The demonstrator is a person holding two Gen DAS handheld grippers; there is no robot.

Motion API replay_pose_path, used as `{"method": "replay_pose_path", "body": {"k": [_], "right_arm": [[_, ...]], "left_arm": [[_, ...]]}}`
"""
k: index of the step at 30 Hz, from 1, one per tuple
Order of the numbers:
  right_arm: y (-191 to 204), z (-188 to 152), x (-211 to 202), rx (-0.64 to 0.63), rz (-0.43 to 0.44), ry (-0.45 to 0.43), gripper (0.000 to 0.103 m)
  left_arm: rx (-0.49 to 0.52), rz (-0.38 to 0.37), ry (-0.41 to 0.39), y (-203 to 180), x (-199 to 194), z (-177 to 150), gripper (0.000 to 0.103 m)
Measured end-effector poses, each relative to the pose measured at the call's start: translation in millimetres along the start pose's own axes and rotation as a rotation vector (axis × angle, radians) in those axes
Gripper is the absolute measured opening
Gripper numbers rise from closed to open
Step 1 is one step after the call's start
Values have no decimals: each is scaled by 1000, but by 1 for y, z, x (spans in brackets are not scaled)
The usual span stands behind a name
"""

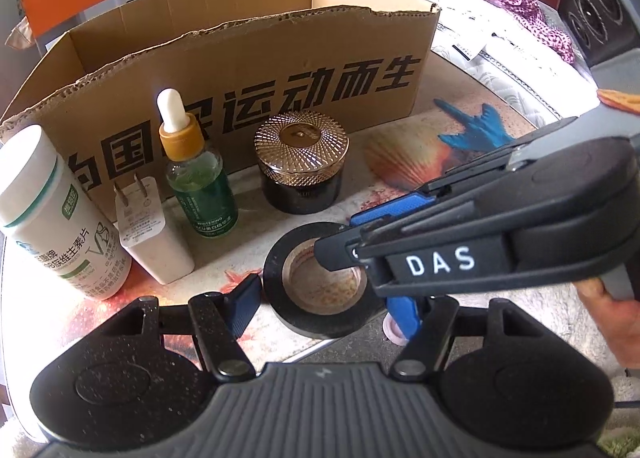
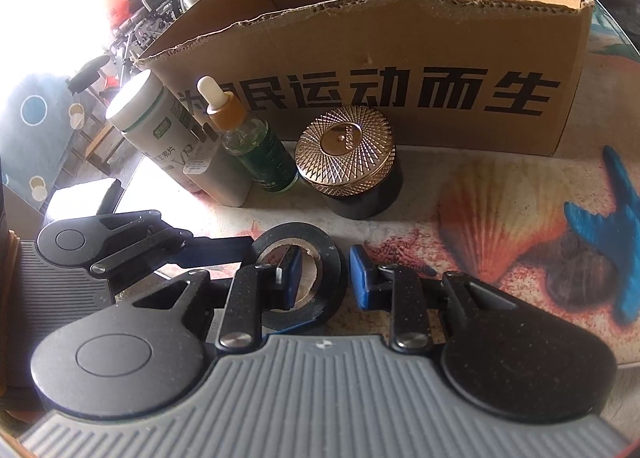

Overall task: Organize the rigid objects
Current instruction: 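Carry the tape roll into the cardboard box and open the right gripper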

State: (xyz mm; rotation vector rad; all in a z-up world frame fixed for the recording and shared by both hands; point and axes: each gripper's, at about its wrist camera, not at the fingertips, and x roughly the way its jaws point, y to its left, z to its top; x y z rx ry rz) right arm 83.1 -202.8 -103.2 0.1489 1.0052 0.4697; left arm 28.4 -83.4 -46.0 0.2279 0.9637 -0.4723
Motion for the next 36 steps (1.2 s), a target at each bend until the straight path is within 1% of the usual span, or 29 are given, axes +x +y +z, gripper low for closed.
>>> {"method": "replay_pose_path", "body": {"k": [1, 3, 21, 30, 36], "right_arm": [[0, 0, 0, -6, -3, -2, 23], [1, -1, 0, -20, -11, -9, 19], [8, 0, -5, -27, -33, -22, 19], [11, -2, -20, -35, -34, -55, 19], [14, -4, -38, -51, -39, -88, 19]], "left_arm": [[0, 0, -2, 0, 1, 0, 68], [1, 2, -6, -2, 2, 1, 67], [-20, -8, -24, 0, -6, 4, 67], [-14, 5, -55, -4, -22, 4, 67], [-2, 18, -89, -9, -35, 5, 67]]}}
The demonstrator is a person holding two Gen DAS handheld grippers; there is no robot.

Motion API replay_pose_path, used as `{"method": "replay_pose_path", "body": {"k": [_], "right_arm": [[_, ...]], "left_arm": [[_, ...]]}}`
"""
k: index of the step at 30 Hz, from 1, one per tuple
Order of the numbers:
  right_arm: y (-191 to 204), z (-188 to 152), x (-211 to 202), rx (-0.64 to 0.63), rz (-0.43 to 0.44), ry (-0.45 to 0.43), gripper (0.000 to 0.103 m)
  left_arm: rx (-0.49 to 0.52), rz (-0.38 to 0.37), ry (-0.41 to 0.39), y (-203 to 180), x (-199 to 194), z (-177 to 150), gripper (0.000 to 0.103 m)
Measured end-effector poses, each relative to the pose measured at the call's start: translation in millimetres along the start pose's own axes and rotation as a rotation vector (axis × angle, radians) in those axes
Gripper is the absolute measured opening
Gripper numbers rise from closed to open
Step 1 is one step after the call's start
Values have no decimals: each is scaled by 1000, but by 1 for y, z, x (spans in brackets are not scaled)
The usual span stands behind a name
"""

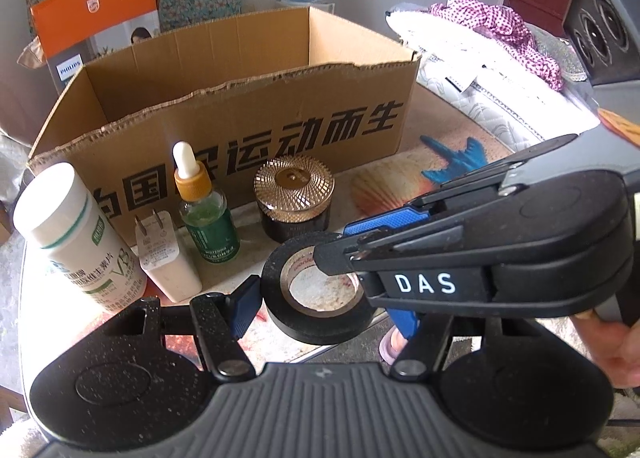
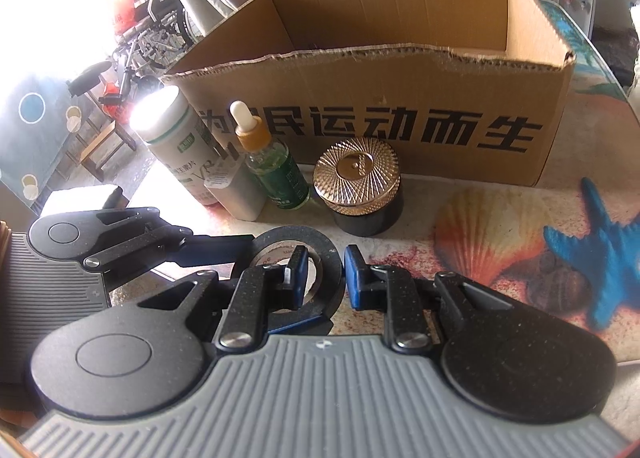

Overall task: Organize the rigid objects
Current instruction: 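Carry the tape roll into the cardboard box and open the right gripper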

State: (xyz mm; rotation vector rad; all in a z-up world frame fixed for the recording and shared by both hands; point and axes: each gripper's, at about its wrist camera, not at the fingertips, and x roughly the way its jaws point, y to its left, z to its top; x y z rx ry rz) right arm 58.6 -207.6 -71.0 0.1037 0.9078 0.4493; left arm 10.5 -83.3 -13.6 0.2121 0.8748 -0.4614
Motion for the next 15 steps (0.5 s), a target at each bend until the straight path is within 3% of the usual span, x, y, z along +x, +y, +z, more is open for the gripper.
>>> {"method": "replay_pose_path", "body": {"k": [15], "right_arm": [[17, 6, -49, -47, -17, -114, 19]], "left_arm": [[42, 45, -112, -11, -41, 11, 67]]}}
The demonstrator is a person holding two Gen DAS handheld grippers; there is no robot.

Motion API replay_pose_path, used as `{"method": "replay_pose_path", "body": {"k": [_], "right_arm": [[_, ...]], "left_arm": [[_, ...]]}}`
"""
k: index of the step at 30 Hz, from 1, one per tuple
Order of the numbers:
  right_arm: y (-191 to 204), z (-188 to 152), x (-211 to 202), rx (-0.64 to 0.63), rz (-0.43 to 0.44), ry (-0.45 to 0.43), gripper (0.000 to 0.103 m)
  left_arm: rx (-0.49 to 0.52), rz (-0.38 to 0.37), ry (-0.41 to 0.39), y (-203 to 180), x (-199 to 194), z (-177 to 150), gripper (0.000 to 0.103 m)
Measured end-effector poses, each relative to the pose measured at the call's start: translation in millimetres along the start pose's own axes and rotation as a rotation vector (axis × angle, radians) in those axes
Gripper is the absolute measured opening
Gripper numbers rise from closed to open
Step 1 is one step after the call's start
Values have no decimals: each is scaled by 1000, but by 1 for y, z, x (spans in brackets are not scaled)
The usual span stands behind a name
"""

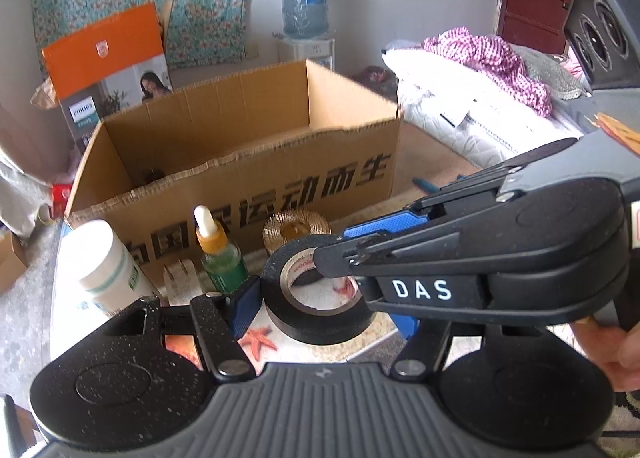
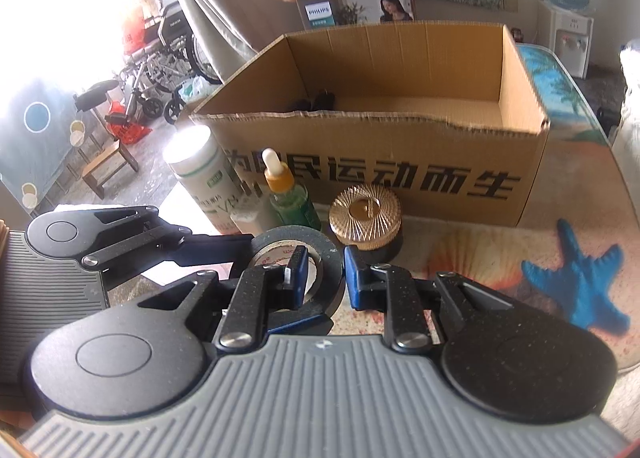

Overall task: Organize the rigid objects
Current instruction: 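Carry the tape roll into the cardboard box and open the right gripper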

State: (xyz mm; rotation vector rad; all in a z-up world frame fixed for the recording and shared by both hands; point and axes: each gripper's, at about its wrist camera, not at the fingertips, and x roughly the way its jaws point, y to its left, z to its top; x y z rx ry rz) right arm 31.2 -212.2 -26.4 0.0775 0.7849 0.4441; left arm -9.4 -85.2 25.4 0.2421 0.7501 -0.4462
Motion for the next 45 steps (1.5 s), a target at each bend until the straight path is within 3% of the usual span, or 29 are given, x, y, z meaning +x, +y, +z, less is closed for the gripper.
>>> {"method": "replay_pose_path", "body": {"k": [9, 17, 24, 29, 37, 45], "right_arm": [[8, 35, -28, -42, 5, -96, 19], [3, 105, -24, -93, 27, -119, 19], [-29, 190, 43, -55, 86, 12, 19], [-63, 226, 108, 9, 114, 129, 19], [-89, 238, 200, 53, 117, 250, 19], [-107, 236, 261, 98, 120, 307, 20]], "left_arm": [[18, 40, -107, 9, -23, 37, 67], [23, 71, -130, 42, -12, 94, 67], [2, 73, 12, 90, 49, 149, 67], [-18, 62, 165, 121, 114, 174, 67], [-29, 78, 359, 143, 195, 181, 67], [-30, 110, 439, 151, 229, 178, 67]]}}
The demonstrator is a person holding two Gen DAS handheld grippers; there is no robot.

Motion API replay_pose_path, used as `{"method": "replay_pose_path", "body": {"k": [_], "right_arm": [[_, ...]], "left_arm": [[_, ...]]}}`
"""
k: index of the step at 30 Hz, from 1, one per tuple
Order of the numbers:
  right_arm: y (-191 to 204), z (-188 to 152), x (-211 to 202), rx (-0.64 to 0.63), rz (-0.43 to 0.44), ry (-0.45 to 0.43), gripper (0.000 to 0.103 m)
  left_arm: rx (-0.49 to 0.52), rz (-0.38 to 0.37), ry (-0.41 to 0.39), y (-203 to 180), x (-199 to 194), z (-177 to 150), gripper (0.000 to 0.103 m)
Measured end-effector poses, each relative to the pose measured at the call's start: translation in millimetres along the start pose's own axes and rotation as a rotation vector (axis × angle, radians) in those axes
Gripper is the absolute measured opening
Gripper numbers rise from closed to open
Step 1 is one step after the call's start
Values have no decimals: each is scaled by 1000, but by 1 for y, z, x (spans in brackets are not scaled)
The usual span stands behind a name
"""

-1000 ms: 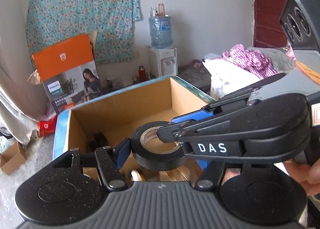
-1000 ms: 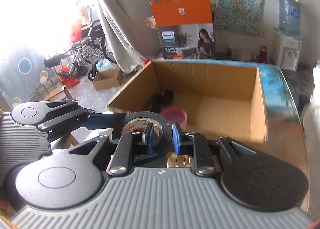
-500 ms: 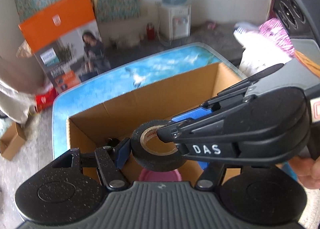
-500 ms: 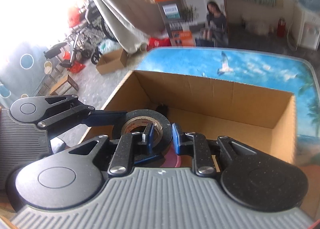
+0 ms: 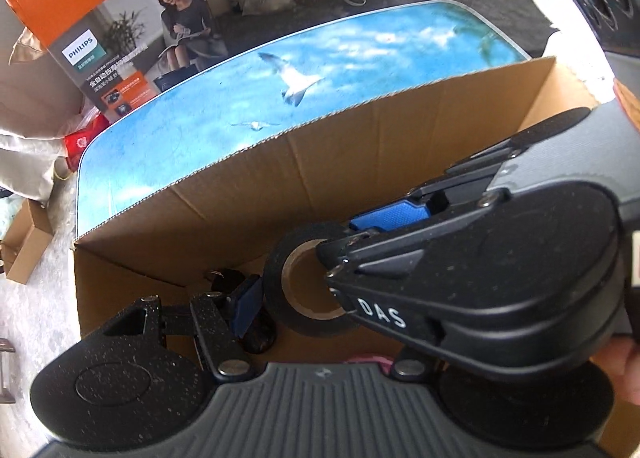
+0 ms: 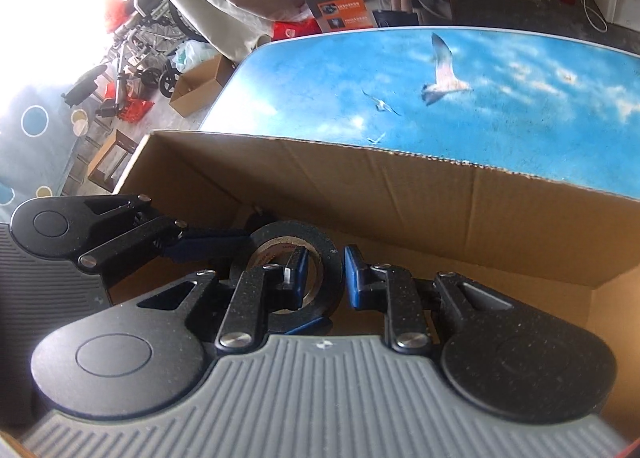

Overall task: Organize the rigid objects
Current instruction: 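Carry the tape roll into the cardboard box and open the right gripper, then move the right gripper back out to the gold-lidded jar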

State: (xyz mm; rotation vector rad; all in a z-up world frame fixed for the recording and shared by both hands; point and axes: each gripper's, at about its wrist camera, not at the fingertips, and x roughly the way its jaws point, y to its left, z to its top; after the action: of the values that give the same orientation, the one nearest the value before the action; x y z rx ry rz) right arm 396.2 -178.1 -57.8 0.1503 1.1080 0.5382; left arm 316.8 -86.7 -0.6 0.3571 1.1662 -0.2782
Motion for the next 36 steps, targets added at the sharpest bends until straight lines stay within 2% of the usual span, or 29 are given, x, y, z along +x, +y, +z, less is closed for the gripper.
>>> {"method": "replay_pose_path", "body": {"k": [5, 8, 12, 16, 19, 21, 22, 25, 27, 31, 36], "right_arm": [[-9, 2, 13, 37, 37, -8, 21], [-8, 0, 5, 43, 53, -28, 21], [0, -7, -32, 42, 77, -100, 21], [8, -28, -93, 46, 92, -209, 24], [15, -58, -145, 35, 107, -308, 33], [19, -85, -177, 26, 104, -375, 49], [21, -100, -190, 15, 99, -408, 52], [24, -149, -219, 8, 63, -473, 65], [25, -181, -229, 15, 36, -501, 78], [28, -238, -233, 39, -27, -526, 82], [24, -289, -218, 96, -10, -476, 82]], "left_arm": [[-12, 6, 5, 2, 0, 3, 67], [-18, 6, -21, 3, -13, 0, 68], [-31, -4, -80, 3, -44, -8, 71], [-46, -32, -161, 1, -88, -26, 73], [-44, -37, -226, -4, -121, -48, 75], [-32, -30, -272, -10, -143, -66, 77], [-28, -33, -298, -13, -154, -77, 78], [-38, -76, -355, -18, -179, -106, 84], [-50, -97, -391, -25, -190, -129, 88], [-56, -106, -442, -44, -196, -172, 98], [-20, -107, -447, -74, -175, -216, 99]]}}
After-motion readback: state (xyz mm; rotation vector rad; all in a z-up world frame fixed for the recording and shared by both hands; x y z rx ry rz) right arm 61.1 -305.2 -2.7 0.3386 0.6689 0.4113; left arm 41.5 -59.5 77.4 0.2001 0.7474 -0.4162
